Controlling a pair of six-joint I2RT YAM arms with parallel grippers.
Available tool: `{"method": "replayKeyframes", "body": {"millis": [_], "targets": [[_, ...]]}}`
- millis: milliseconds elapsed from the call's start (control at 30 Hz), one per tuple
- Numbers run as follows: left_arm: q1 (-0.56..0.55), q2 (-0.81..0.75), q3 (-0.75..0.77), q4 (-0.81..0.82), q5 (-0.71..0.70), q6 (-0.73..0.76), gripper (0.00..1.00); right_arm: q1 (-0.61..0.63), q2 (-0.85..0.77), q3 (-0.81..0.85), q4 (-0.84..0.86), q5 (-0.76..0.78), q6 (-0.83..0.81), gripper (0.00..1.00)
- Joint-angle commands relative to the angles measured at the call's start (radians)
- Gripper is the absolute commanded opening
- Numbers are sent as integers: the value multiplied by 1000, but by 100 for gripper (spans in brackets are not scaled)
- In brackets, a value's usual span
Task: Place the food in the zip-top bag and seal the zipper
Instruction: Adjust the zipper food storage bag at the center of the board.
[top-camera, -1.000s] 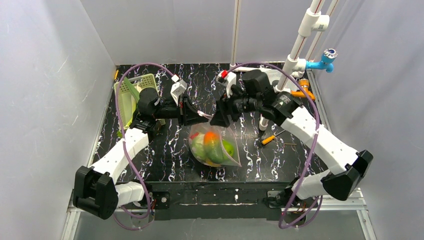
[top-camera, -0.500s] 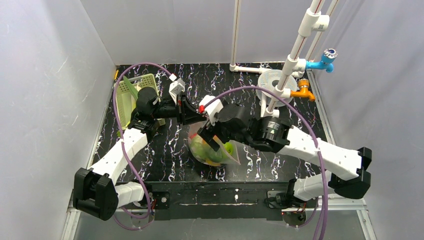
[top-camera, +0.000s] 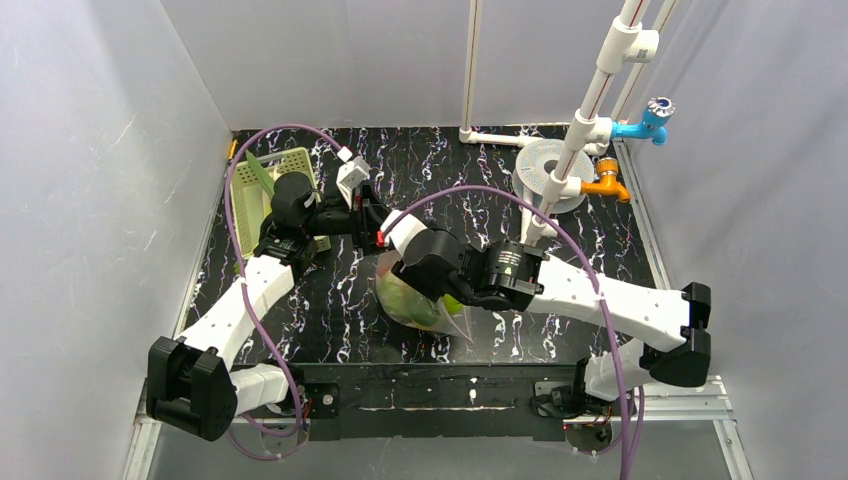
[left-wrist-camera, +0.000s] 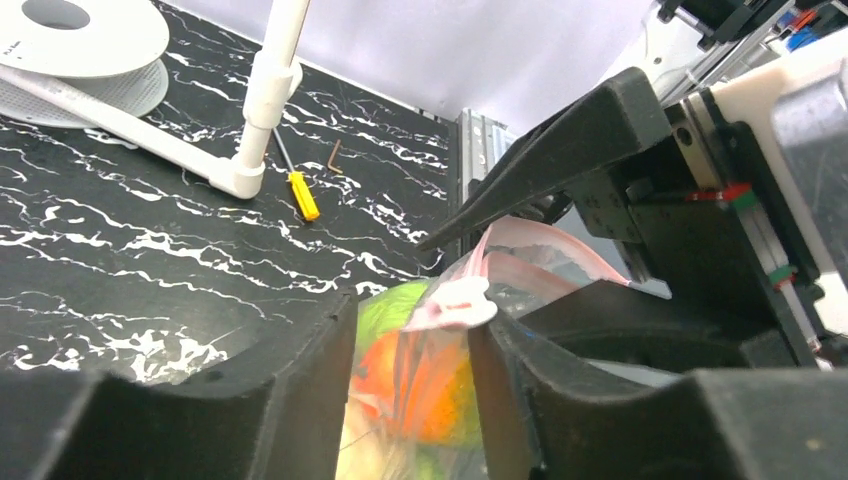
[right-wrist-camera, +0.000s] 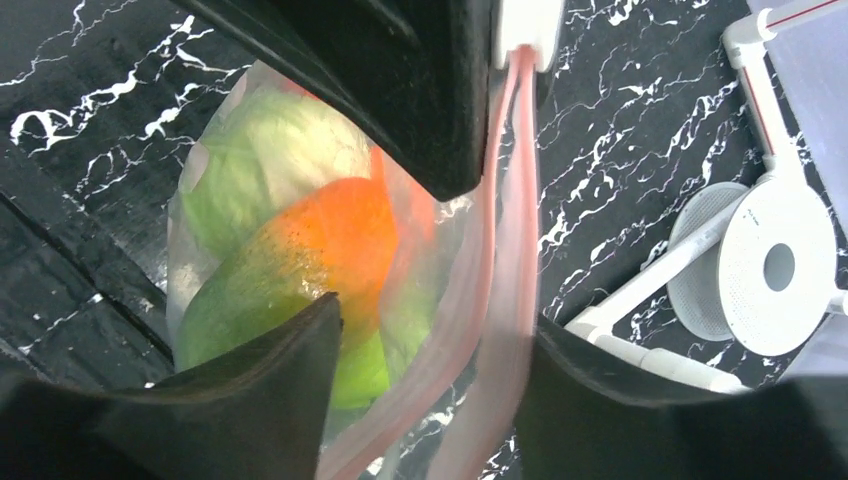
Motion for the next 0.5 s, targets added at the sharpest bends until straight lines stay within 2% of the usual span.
{"method": "replayKeyframes", "body": {"millis": [0, 67, 167, 367, 467], "targets": [[8, -30, 43, 3, 51, 14, 49, 4, -88, -43, 38, -20, -9, 58], [8, -25, 42, 15, 68, 3, 55, 1, -128, -74, 75, -65, -30, 52], [8, -13, 39, 48, 95, -21, 57, -14, -193, -123, 127, -161, -54, 45], [-2, 14, 25, 157, 163, -107, 57, -126, -295, -206, 217, -381, -43, 16], [-23, 24, 34, 139, 194, -96, 55, -160, -306, -218, 243, -429, -37, 3]]}}
